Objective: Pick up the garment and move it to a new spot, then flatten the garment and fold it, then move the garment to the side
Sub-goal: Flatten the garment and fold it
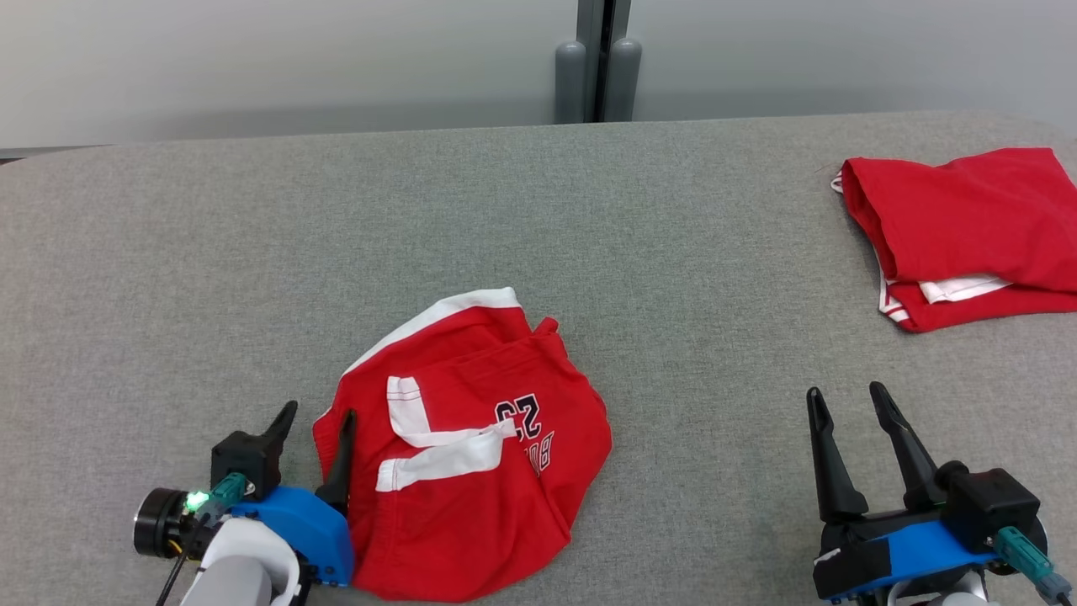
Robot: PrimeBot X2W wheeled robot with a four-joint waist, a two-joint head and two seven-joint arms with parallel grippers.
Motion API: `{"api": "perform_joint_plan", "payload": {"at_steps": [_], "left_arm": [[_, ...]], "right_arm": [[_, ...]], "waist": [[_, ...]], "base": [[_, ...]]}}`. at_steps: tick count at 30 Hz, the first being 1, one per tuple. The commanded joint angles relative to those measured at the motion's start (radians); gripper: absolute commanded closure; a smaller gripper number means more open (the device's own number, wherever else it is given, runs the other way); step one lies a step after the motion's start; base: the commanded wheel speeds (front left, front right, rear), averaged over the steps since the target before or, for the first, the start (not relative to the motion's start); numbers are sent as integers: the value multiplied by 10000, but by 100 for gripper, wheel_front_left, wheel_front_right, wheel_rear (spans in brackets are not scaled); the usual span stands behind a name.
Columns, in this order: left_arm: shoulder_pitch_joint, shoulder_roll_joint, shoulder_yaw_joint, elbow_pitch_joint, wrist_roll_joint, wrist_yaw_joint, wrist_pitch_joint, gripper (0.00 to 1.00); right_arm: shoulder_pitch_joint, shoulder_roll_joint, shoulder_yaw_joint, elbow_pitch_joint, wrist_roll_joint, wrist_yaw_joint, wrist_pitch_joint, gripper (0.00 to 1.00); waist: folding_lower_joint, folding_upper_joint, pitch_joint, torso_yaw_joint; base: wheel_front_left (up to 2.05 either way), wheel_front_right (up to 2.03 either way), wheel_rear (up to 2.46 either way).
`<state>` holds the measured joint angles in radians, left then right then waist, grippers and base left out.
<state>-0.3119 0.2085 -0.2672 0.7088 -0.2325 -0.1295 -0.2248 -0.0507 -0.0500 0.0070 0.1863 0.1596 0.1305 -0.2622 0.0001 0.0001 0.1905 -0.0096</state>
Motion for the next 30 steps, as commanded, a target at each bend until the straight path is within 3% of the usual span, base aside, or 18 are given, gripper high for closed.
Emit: {"api": "perform_joint_plan", "payload": {"at_steps": [1, 8, 9, 10, 11, 12, 18, 28, 29, 30], "left_arm": [[-203, 37, -252, 229, -230, -19, 107, 0], [-370, 133, -1532, 1091, -1133, -20, 659, 0], [-411, 155, -1709, 1158, -1276, -20, 698, 14], [-488, 188, -1835, 1198, -1408, -20, 685, 82], [-575, 200, -1962, 1208, -1487, -20, 669, 99], [-678, 223, -2067, 1218, -1564, -20, 662, 100], [-1849, 628, -2061, 1243, -1955, -17, 54, 100], [-3580, 792, -1395, 2012, -2063, 169, -379, 100], [-3647, 766, -1382, 2131, -2035, 172, -389, 69], [-3704, 732, -1343, 2218, -2007, 186, -403, 5]], "right_arm": [[-79, -15, -36, 56, -60, 4, -31, 0], [-173, -14, -48, 189, -101, 4, -31, 0], [-174, -14, -34, 204, -104, 4, -33, 0], [-176, -14, -24, 216, -106, 4, -31, 0], [-190, -14, -9, 228, -105, 4, -31, 0], [-200, -16, -12, 229, -101, 4, -31, 0], [-269, -15, -115, 173, -135, 4, -33, 0], [-484, -14, -254, 111, -89, 5, -31, 0], [-487, -15, -249, 113, -75, 5, -31, 0], [-483, -15, -249, 112, -43, 5, -31, 0]], "waist": [[-1, -1, 12, -16], [-1, -1, 47, -70], [-1, -1, 50, -84], [-1, -1, 59, -98], [-1, -1, 69, -116], [-1, -1, 78, -130], [-1, -1, 195, -297], [-1, -1, 629, -733], [-1, -1, 651, -748], [-1, -1, 662, -754]], "base": [[0, 0, 0], [0, 0, 0], [0, 0, 0], [0, 0, 0], [0, 0, 0], [0, 0, 0], [0, 0, 0], [0, 0, 0], [0, 0, 0], [0, 0, 0]]}}
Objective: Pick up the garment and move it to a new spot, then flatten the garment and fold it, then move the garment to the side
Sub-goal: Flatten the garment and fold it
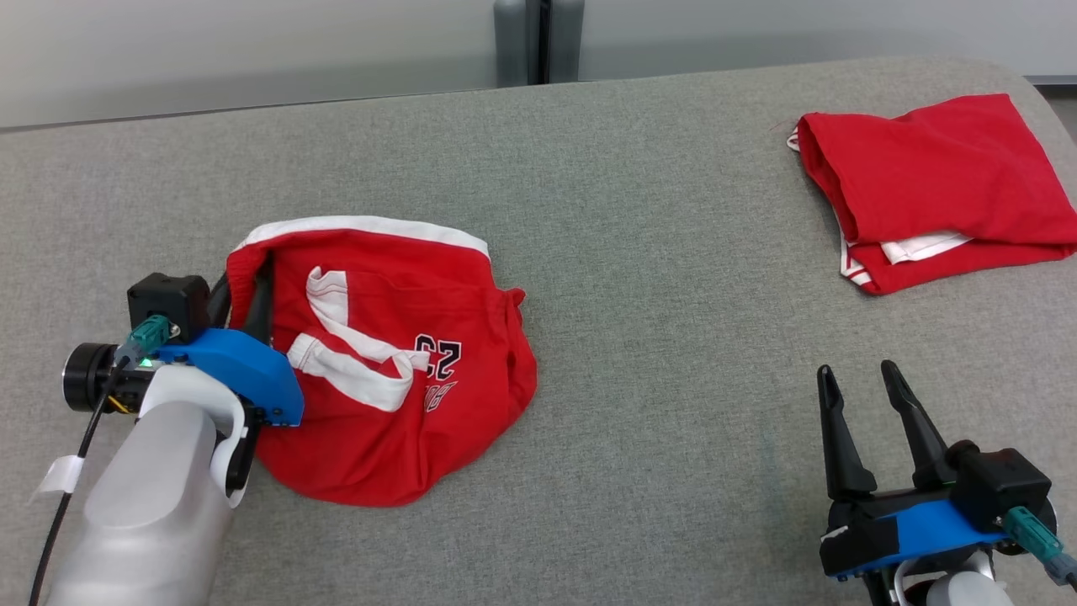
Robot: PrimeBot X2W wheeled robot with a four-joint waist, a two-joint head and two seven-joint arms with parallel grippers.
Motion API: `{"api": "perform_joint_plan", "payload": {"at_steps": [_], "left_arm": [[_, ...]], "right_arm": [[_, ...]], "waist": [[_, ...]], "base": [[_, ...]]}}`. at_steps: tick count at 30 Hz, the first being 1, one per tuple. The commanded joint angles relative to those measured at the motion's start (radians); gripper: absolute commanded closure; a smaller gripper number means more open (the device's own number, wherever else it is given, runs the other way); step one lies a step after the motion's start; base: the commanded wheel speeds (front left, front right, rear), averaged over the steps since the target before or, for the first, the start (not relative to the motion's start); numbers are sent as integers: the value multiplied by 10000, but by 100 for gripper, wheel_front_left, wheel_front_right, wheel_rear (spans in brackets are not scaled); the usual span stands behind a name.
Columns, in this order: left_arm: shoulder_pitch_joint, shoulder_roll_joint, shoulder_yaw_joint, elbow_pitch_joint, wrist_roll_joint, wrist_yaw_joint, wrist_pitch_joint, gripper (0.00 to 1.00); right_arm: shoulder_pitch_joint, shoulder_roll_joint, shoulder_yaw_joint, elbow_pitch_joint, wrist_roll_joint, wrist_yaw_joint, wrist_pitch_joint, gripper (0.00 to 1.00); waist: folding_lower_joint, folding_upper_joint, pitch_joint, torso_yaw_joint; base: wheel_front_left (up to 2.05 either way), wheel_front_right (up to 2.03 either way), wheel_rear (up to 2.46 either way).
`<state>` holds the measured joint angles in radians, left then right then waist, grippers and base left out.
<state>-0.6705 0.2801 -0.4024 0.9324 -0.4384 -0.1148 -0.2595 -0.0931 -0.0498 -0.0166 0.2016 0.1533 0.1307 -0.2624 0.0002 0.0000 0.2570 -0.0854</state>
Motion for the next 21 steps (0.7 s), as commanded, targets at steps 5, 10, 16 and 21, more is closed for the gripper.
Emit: {"api": "perform_joint_plan", "payload": {"at_steps": [5, 10, 16, 21], "left_arm": [[279, -16, 456, -849, 326, 241, -57, 0], [1336, -124, 945, -2391, 738, 292, -59, 0], [2131, -221, 571, -3065, 675, -102, -61, 0], [1916, -169, -270, -2777, 155, -183, 15, 0]], "right_arm": [[82, -17, -121, -26, 78, 3, -29, 0], [173, -17, -177, -25, 111, 3, -29, 0], [201, -18, -58, 35, 108, 2, -29, 0], [119, -18, 70, 76, 94, 3, -29, 0]], "waist": [[-2, 0, -90, 154], [-2, 0, -366, 456], [-2, 0, -583, 758], [-2, 0, -566, 738]], "base": [[0, 0, 0], [0, 0, 0], [0, 0, 0], [0, 0, 0]]}}
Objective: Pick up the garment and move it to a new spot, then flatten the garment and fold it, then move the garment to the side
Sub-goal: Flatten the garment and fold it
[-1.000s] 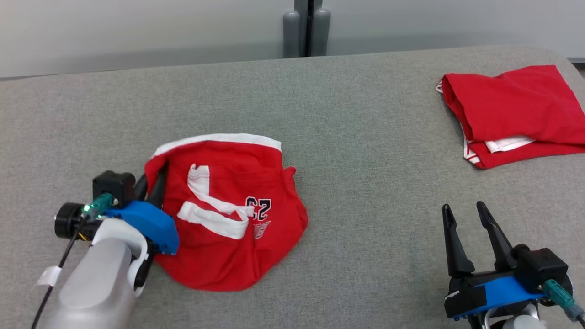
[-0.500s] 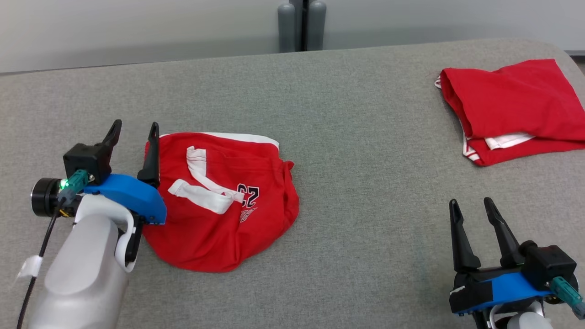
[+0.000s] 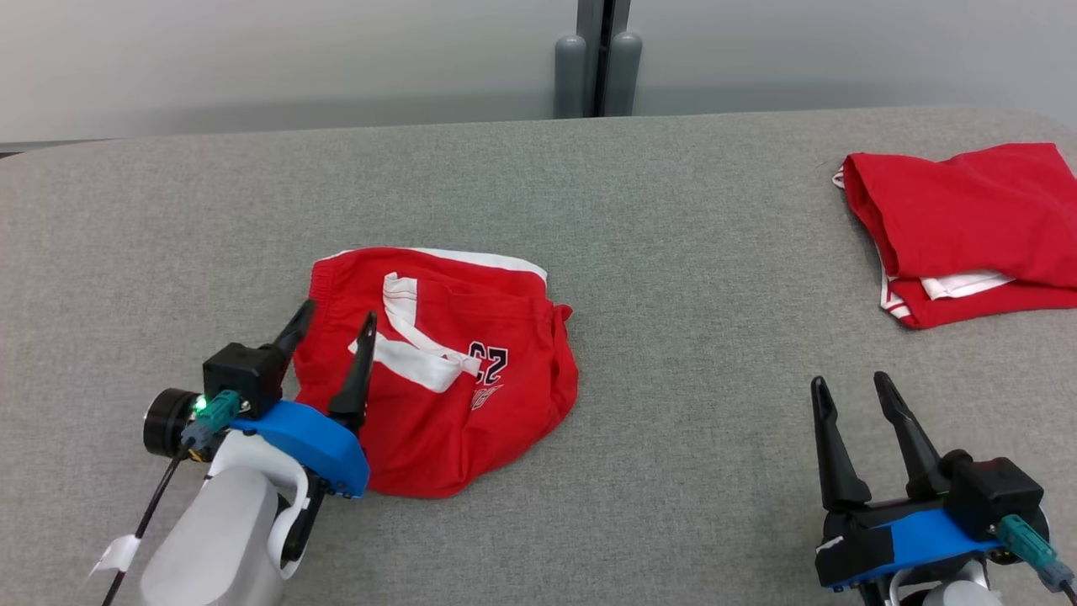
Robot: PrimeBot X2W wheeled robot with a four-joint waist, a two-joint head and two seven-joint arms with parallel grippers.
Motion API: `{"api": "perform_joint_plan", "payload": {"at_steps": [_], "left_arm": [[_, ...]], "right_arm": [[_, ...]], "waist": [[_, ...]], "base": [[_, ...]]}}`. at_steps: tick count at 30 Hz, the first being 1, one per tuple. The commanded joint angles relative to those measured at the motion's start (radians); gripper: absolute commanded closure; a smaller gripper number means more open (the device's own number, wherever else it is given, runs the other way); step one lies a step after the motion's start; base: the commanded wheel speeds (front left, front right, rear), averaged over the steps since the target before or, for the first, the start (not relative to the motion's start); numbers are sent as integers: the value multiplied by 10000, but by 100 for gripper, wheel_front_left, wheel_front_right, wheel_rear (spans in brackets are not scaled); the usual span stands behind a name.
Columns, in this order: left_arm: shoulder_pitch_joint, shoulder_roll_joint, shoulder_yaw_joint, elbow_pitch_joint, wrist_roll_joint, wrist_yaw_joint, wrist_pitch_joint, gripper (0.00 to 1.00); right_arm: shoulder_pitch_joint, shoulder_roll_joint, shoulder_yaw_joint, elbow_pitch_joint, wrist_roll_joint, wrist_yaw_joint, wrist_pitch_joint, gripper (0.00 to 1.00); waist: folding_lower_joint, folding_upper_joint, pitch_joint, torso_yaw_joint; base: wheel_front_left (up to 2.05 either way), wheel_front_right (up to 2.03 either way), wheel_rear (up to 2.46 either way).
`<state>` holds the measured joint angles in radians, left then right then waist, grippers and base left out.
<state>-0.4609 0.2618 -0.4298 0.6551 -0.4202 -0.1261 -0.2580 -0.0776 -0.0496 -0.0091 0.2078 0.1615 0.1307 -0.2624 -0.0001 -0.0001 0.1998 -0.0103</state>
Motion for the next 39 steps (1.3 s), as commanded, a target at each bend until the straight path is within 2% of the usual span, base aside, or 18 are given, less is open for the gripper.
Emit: {"api": "perform_joint_plan", "payload": {"at_steps": [1, 6, 11, 18, 19, 21, 24, 31, 39], "left_arm": [[-245, 51, -202, 51, -193, -70, 61, 0], [-608, 294, -1184, 468, -914, -54, 465, 0], [-932, 436, -1777, 1261, -1426, -54, 742, 0], [-954, 339, -2503, 1941, -2052, -55, 956, 0], [-907, 314, -2605, 1967, -2116, -55, 972, 4], [-912, 366, -2843, 2007, -2230, -56, 943, 100], [-1153, 513, -2999, 2052, -2291, -56, 586, 100], [-1450, 458, -2461, 1719, -2035, 43, -68, 100], [770, 420, -627, -1481, -827, 687, -65, 100]], "right_arm": [[-69, -20, 22, 22, 6, 3, -29, 0], [-110, -22, 20, 42, 31, 3, -31, 0], [-152, -23, 54, 69, 83, 3, -29, 0], [-99, -22, -81, 61, 132, 3, -29, 0], [-96, -23, -77, 58, 146, 3, -29, 0], [-106, -23, -44, 41, 181, 3, -29, 0], [-113, -22, -7, 0, 177, 3, -29, 0], [140, -20, -112, 17, 116, 3, -29, 0], [335, -23, -159, 60, 173, 3, -29, 0]], "waist": [[1, 1, 27, -53], [1, 1, 218, -280], [1, 1, 316, -521], [1, 1, 293, -641], [1, 1, 285, -646], [1, 1, 275, -648], [1, 1, 255, -627], [1, 1, -35, -282], [1, 1, -421, 339]], "base": [[0, 0, 0], [0, 0, 0], [0, 0, 0], [0, 0, 0], [0, 0, 0], [0, 0, 0], [0, 0, 0], [0, 0, 0], [0, 0, 0]]}}
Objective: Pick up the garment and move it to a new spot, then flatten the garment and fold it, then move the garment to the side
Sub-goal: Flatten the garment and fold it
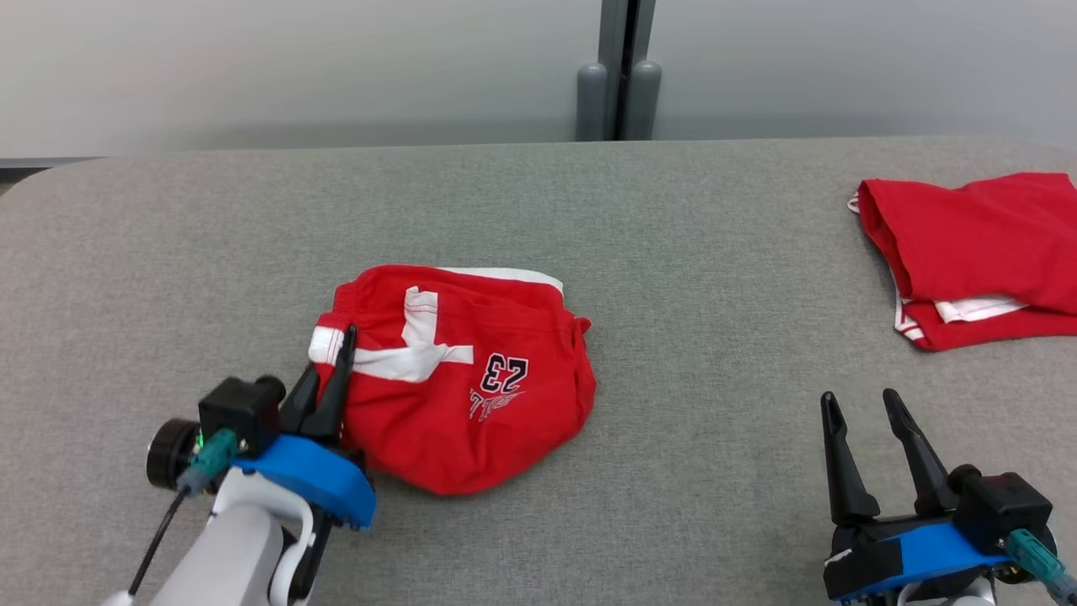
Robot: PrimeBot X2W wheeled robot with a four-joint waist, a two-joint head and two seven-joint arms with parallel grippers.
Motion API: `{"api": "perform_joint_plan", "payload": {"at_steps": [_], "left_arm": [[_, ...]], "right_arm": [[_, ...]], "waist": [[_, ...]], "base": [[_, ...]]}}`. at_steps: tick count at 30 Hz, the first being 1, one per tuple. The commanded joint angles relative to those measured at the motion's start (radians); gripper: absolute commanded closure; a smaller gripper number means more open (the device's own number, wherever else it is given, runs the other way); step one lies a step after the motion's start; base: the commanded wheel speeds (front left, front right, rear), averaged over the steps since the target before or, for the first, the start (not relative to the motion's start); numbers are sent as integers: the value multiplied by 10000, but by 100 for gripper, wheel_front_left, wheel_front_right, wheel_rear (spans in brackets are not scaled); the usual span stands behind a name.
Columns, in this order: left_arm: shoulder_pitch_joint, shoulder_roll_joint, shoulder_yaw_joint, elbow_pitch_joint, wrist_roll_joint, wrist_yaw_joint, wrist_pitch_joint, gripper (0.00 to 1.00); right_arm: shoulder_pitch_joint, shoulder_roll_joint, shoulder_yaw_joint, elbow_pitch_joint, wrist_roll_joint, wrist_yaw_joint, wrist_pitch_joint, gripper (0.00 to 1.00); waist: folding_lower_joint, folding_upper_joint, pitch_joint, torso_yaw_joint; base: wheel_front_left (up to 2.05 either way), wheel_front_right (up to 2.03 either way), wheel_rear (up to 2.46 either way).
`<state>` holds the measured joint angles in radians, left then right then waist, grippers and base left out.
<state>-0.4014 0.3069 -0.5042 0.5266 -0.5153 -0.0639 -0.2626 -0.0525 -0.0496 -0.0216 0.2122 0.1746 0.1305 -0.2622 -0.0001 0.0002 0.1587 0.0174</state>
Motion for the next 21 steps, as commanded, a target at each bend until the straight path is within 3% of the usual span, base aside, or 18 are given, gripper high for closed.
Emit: {"api": "perform_joint_plan", "payload": {"at_steps": [1, 4, 14, 15, 16, 17, 21], "left_arm": [[625, -80, 365, -623, 331, 139, -20, 100], [1916, -334, 1062, -1714, 894, 235, -20, 100], [4382, -1593, 2525, -2344, 2161, -188, -21, 100], [4517, -1708, 2642, -2310, 2287, -243, -21, 78], [4606, -1812, 2781, -2285, 2402, -284, -23, 11], [4690, -1910, 2937, -2269, 2498, -322, -23, 0], [4903, -2194, 3468, -2654, 2833, -466, -23, 0]], "right_arm": [[127, -25, -26, 23, 43, 4, -31, 0], [211, -22, -48, 66, 6, 5, -31, 0], [347, -23, 19, 266, 5, 5, -31, 0], [369, -25, 27, 301, 11, 4, -31, 0], [401, -23, 34, 329, 17, 5, -31, 0], [429, -23, 40, 349, 28, 4, -31, 0], [530, -25, -4, 391, 70, 5, -31, 0]], "waist": [[1, -2, -45, 132], [1, -2, -166, 367], [1, -2, -585, 674], [1, -2, -624, 676], [1, -2, -670, 684], [1, -2, -710, 683], [1, -2, -835, 685]], "base": [[0, 0, 0], [0, 0, 0], [0, 0, 0], [0, 0, 0], [0, 0, 0], [0, 0, 0], [0, 0, 0]]}}
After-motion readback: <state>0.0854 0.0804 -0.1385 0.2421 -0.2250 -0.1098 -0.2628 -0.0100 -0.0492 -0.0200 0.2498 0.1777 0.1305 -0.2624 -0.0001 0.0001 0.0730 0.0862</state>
